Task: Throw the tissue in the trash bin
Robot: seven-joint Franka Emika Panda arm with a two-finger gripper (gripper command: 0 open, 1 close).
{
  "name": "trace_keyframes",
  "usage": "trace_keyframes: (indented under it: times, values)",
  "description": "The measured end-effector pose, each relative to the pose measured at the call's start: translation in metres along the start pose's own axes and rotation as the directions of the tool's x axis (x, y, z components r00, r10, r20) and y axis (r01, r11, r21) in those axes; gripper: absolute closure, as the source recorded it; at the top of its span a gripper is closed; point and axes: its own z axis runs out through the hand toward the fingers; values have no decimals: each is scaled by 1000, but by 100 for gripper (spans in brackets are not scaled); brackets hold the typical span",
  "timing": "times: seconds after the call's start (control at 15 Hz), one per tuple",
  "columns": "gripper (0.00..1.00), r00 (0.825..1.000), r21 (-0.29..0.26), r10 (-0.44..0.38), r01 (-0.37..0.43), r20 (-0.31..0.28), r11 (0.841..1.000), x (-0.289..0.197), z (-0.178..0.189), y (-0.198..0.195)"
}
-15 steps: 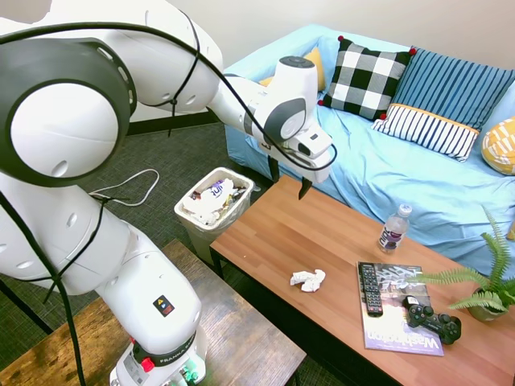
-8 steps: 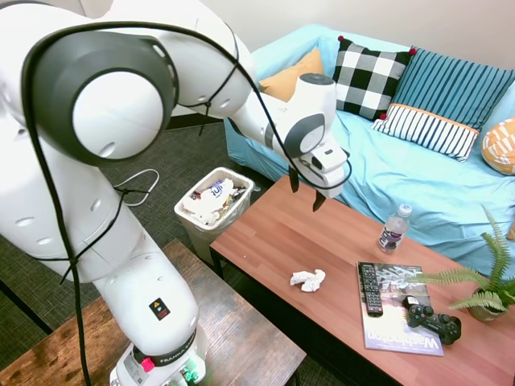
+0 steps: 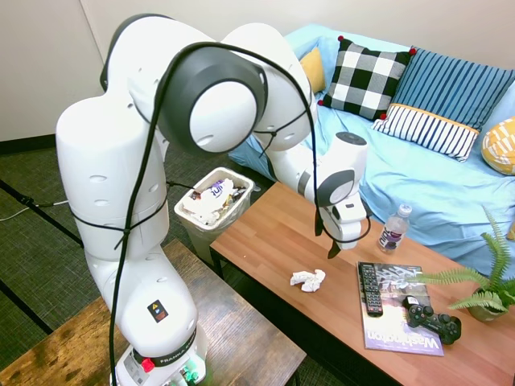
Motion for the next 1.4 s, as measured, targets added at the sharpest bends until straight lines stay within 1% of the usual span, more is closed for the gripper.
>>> trace_keyframes:
  times: [0.2, 0.4, 0.67, 0.93, 1.0, 1.4]
  values:
    - [0, 1000, -47, 20, -20, 12, 999, 6, 42, 0]
    - [0, 999, -81, 37, -34, 34, 996, 9, 73, -2]
    - [0, 997, -106, 37, -30, 64, 994, 12, 104, 2]
    - [0, 996, -126, 25, -15, 81, 992, 8, 123, 3]
    - [100, 996, -128, 22, -12, 82, 992, 7, 125, 2]
    - [100, 995, -127, 3, 9, 101, 992, 5, 135, -5]
